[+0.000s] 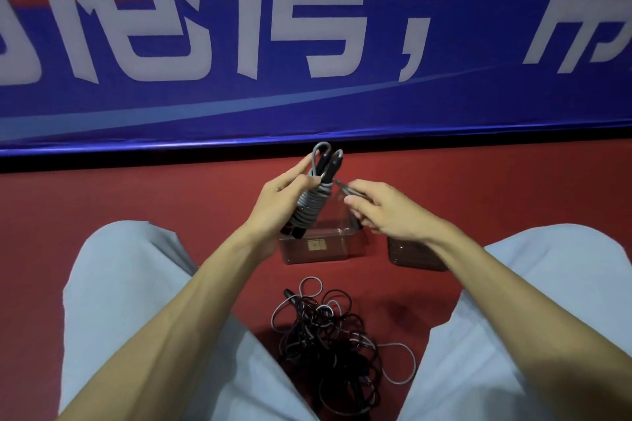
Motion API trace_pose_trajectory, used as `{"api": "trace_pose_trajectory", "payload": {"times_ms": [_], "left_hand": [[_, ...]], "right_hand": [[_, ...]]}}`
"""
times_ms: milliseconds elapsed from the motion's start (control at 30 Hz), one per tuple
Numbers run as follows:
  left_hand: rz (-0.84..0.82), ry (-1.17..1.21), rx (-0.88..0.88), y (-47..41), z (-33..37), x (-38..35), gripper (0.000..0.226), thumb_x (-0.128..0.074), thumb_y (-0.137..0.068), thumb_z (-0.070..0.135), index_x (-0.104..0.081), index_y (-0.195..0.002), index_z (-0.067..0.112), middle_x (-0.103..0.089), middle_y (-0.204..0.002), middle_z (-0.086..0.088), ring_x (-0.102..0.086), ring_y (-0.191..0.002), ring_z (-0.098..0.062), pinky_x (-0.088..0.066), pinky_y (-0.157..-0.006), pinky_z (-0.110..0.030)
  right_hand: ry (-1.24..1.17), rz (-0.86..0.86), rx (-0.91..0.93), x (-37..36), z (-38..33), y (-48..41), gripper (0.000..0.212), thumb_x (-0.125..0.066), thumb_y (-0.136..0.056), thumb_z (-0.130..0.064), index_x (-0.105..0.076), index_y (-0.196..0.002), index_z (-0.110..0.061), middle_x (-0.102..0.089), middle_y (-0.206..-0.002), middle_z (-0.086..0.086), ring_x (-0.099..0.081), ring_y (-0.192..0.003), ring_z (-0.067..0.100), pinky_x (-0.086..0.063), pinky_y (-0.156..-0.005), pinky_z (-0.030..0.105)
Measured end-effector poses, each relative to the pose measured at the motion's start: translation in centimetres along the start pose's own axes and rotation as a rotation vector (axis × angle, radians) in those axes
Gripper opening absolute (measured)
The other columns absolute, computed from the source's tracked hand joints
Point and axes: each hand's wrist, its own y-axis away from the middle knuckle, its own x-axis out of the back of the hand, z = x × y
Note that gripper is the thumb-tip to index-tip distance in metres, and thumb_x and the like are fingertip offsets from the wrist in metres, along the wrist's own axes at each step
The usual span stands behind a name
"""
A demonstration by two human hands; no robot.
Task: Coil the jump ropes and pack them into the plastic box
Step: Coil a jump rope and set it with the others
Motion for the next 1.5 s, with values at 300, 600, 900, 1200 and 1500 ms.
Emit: {"api": "trace_pose_trajectory", "payload": {"times_ms": [300, 600, 900, 1200, 1500], "left_hand": [[0.095, -0.093, 0.061, -0.4, -0.5, 0.5, 0.015, -0.062, -0.093, 0.025, -0.073, -0.103, 0.027, -0.073, -0.084, 0.009, -0.063, -0.067, -0.006, -0.051, -0.056, -0.024], [-0.001, -0.145, 0.089, -0.8, -0.9, 0.9, 0.017, -0.056, -0.098, 0.028, -0.072, -0.103, 0.028, -0.071, -0.088, 0.004, -0.061, -0.074, -0.011, -0.051, -0.067, -0.028], [-0.154, -0.191, 0.156, -0.6, -1.3, 0.9, 0.023, -0.054, -0.099, 0.032, -0.07, -0.113, 0.023, -0.071, -0.089, 0.0, -0.065, -0.068, -0.013, -0.055, -0.06, -0.033], [-0.239, -0.098, 0.287, 0.0, -0.9, 0.3, 0.022, -0.056, -0.097, 0.034, -0.07, -0.107, 0.021, -0.067, -0.084, -0.005, -0.064, -0.066, -0.019, -0.059, -0.061, -0.043], [-0.182, -0.02, 0.34, -0.1, -1.1, 0.1, 0.02, -0.055, -0.098, 0.031, -0.072, -0.106, 0.024, -0.068, -0.09, -0.007, -0.066, -0.068, -0.019, -0.058, -0.071, -0.045]], "right_hand": [[0.182, 0.083, 0.048, -1.1, -1.3, 0.4, 0.007, -0.057, -0.095, -0.035, -0.063, -0.092, -0.032, -0.064, -0.073, -0.004, -0.057, -0.064, 0.009, -0.05, -0.072, 0.032], [-0.143, 0.089, 0.224, -0.8, -1.7, 0.7, 0.044, -0.047, -0.097, 0.001, -0.054, -0.126, -0.033, -0.069, -0.096, 0.005, -0.064, -0.078, 0.015, -0.055, -0.07, 0.029], [0.03, 0.39, 0.337, -0.8, -1.5, 0.2, 0.02, -0.082, -0.073, -0.011, -0.07, -0.087, -0.017, -0.055, -0.076, -0.008, -0.051, -0.065, 0.003, -0.042, -0.065, 0.015], [-0.265, 0.365, 0.235, -0.9, -1.5, -0.2, 0.032, -0.083, -0.066, -0.003, -0.071, -0.085, -0.026, -0.068, -0.078, -0.002, -0.06, -0.074, 0.016, -0.05, -0.074, 0.037], [-0.331, 0.516, 0.137, -0.3, -2.2, 0.1, 0.013, -0.079, -0.072, 0.001, -0.075, -0.082, -0.006, -0.071, -0.066, -0.011, -0.061, -0.054, -0.003, -0.043, -0.058, 0.009]]}}
